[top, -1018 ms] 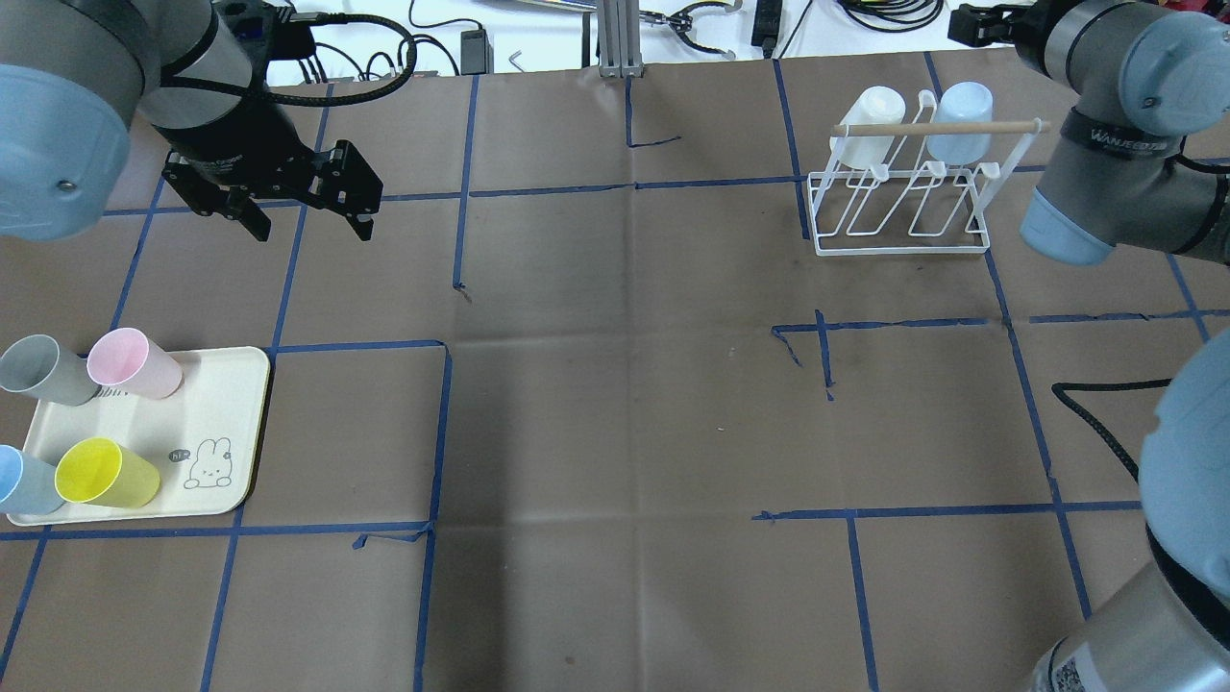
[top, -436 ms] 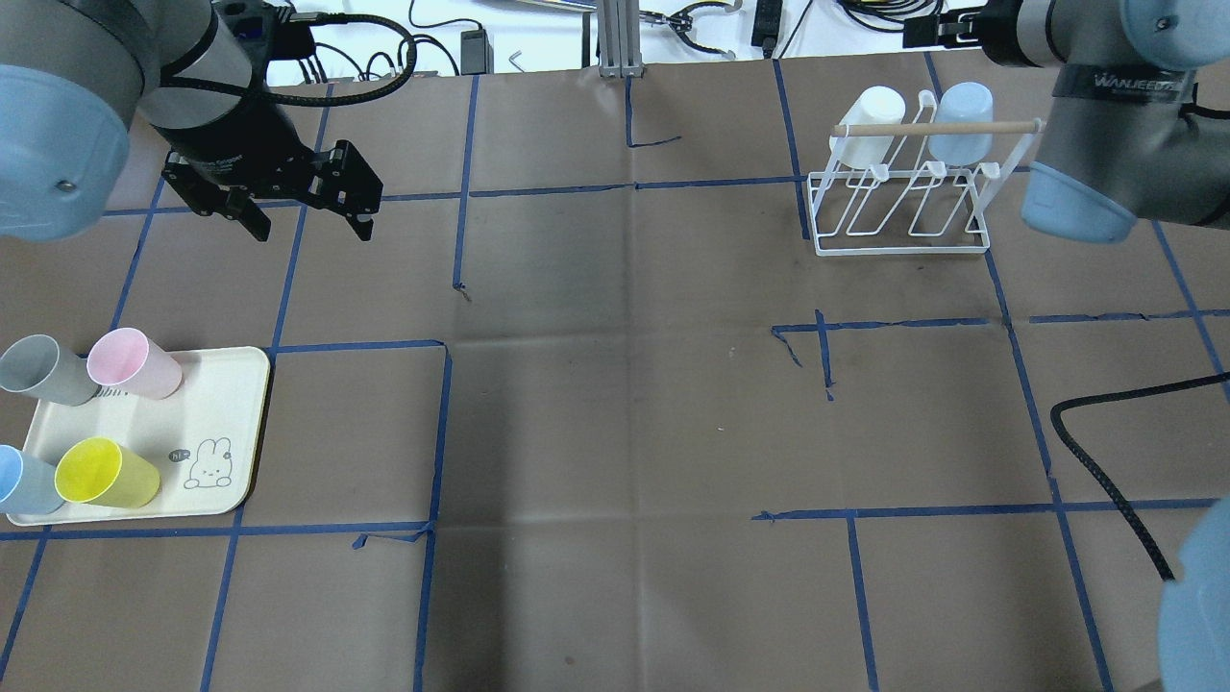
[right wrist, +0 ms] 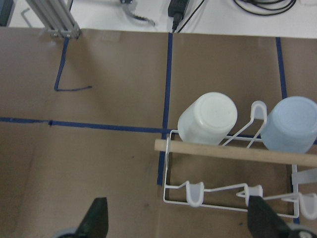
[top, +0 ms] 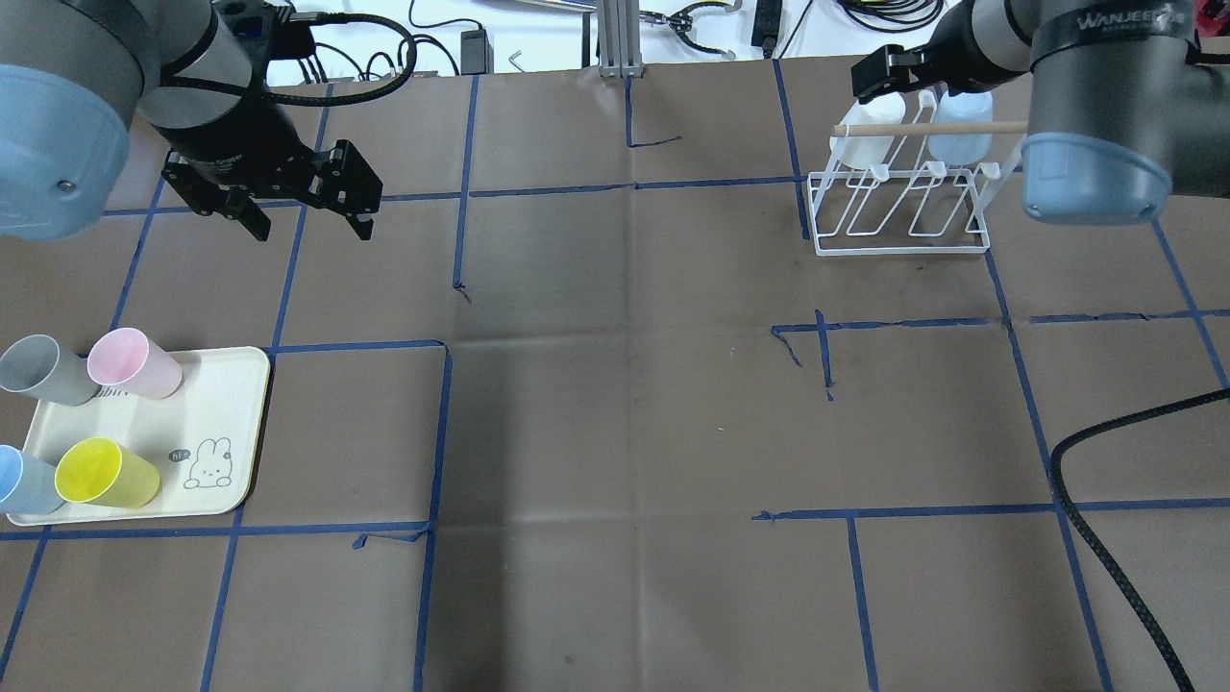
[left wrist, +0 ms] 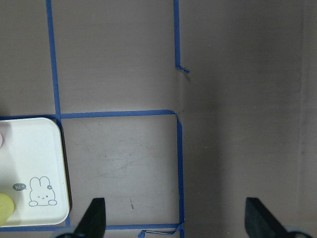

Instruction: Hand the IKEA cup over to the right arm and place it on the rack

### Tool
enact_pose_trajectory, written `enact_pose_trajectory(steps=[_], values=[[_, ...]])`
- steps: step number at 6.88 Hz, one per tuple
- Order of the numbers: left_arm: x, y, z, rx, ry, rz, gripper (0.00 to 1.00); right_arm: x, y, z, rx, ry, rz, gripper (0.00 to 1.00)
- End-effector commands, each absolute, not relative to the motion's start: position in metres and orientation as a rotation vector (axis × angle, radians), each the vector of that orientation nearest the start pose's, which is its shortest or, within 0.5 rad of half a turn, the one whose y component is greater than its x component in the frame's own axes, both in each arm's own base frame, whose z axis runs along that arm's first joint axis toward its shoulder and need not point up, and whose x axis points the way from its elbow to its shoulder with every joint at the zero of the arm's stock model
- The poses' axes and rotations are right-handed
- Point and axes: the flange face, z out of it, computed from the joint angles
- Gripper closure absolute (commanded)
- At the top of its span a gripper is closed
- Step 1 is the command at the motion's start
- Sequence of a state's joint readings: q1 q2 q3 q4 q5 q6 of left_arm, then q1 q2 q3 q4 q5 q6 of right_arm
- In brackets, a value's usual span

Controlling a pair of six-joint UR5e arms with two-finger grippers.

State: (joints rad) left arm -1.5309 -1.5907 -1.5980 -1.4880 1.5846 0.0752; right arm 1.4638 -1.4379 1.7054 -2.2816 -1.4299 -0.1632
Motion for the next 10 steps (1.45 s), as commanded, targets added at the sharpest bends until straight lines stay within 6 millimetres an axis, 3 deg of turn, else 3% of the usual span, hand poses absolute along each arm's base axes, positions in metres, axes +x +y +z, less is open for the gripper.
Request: enact_pose_trajectory(steps=[1,3,5,8,10], values=[[-0.112,-0.508,0.473,0.055,3.125,-0.054,0.01,0.115,-0.542,0.449,-0.162,3.042,-0.374,0.0],[-0.112,-0.508,0.474,0.055,3.125,-0.056,0.01,0.139,-0.502,0.463,-0.025,3.048,-0.069,0.0],[-0.112,-0.508,0.473,0.057,3.125,-0.054,0.01,0.144,-0.451,0.496,-0.022,3.092,-0.011,0.0],[-0.112,-0.508,0.474,0.057,3.123,-0.056,0.01,0.141,-0.453,0.504,0.018,3.119,-0.059,0.0],[-0.112,-0.508,0.474,0.057,3.123,-0.056,0.01,0.141,-0.465,0.488,0.034,3.126,-0.007,0.0]])
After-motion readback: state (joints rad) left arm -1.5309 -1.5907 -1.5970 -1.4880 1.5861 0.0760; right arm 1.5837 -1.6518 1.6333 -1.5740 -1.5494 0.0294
